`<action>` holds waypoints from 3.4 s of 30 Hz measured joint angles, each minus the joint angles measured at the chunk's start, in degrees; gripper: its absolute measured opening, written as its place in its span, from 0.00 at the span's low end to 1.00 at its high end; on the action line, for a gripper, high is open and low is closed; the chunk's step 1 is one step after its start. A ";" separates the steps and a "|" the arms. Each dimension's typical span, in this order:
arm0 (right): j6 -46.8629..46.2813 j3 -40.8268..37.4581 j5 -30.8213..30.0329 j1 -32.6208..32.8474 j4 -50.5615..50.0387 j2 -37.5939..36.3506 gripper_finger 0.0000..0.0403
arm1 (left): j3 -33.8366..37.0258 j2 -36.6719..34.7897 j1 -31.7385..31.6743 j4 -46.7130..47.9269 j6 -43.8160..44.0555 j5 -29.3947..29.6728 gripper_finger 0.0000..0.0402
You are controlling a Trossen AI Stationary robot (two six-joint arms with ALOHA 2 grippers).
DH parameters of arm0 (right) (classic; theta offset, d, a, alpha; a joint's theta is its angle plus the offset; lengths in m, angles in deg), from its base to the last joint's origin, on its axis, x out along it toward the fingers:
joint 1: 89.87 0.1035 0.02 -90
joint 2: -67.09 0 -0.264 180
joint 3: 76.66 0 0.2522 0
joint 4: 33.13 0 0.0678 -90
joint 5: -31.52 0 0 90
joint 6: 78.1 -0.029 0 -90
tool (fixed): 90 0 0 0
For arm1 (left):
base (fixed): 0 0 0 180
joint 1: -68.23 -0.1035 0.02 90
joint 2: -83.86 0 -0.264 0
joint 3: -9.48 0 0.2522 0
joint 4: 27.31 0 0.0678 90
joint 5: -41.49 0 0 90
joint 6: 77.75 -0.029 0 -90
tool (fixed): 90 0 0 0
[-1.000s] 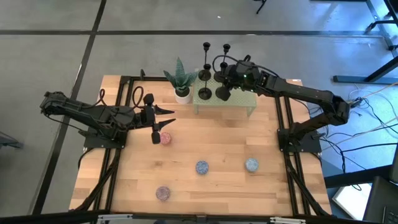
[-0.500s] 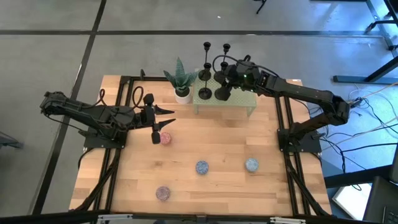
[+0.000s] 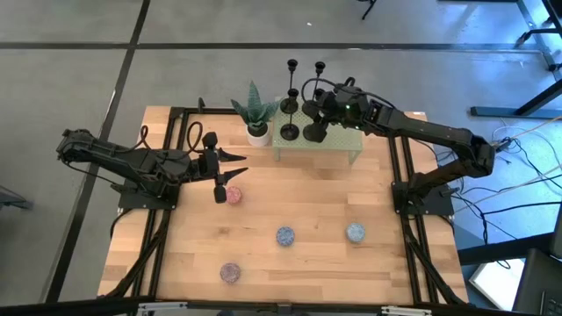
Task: Pick & Place candle stick holders
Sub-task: Align the black candle holder with the other black candle holder on the shelf, then put the light blue scented candle on the shelf
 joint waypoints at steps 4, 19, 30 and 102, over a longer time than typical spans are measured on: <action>-0.04 0.00 0.33 0.04 -0.29 -2.15 0.41 | 0.00 0.00 0.01 -0.01 -0.02 0.02 0.32; -1.58 0.00 1.97 1.11 -11.74 -8.62 0.41 | 0.00 0.00 0.00 -0.01 -0.02 0.00 0.32; -11.56 0.00 1.98 6.78 -32.64 -11.79 0.41 | 0.00 0.00 0.01 -0.01 -0.04 0.00 0.32; -43.54 -10.55 20.18 48.37 -41.69 15.09 0.77 | 0.00 -0.02 0.00 1.74 1.46 0.04 0.32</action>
